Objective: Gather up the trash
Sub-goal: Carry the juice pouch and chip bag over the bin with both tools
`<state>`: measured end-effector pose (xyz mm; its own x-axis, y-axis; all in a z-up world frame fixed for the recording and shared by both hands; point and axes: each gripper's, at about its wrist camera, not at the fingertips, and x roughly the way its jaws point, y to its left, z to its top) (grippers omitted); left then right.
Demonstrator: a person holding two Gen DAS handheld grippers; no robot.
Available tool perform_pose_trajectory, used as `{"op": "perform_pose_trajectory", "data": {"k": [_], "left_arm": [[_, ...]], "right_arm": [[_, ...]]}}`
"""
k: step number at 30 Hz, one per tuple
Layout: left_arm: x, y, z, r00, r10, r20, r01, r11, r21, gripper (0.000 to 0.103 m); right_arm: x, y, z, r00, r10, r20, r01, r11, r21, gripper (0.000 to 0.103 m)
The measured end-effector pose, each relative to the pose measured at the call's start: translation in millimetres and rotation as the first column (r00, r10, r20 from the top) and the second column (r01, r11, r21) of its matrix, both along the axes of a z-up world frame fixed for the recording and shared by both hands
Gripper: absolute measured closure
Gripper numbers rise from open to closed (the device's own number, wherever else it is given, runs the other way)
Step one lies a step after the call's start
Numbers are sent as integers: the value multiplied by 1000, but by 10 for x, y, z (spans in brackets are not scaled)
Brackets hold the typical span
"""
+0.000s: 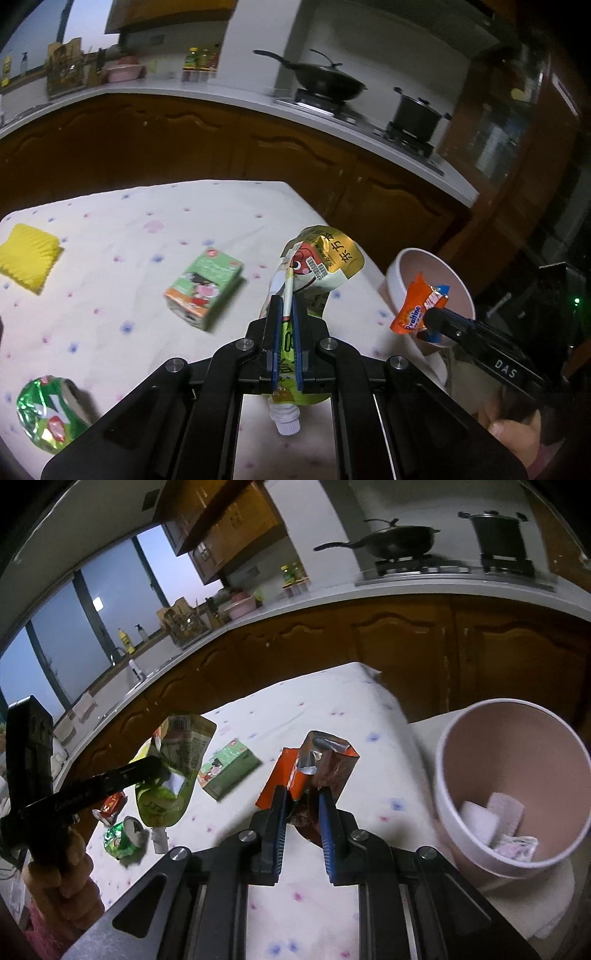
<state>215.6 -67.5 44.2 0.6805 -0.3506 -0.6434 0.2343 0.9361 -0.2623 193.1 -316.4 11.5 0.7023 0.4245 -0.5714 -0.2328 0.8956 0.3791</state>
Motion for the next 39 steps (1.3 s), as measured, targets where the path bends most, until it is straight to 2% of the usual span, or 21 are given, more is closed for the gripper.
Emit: {"op": "perform_pose_trajectory", "data": {"k": [19,39], "left_arm": [[-68,-806,116,990,-136,27,136,991,2,99],[246,-1711,132,963,-269,20,270,963,-13,99]], "right_arm": [[-387,-798,74,989,-150,21,150,989,1,86],[-290,-1418,-62,970,-242,-2,242,970,12,86]]}}
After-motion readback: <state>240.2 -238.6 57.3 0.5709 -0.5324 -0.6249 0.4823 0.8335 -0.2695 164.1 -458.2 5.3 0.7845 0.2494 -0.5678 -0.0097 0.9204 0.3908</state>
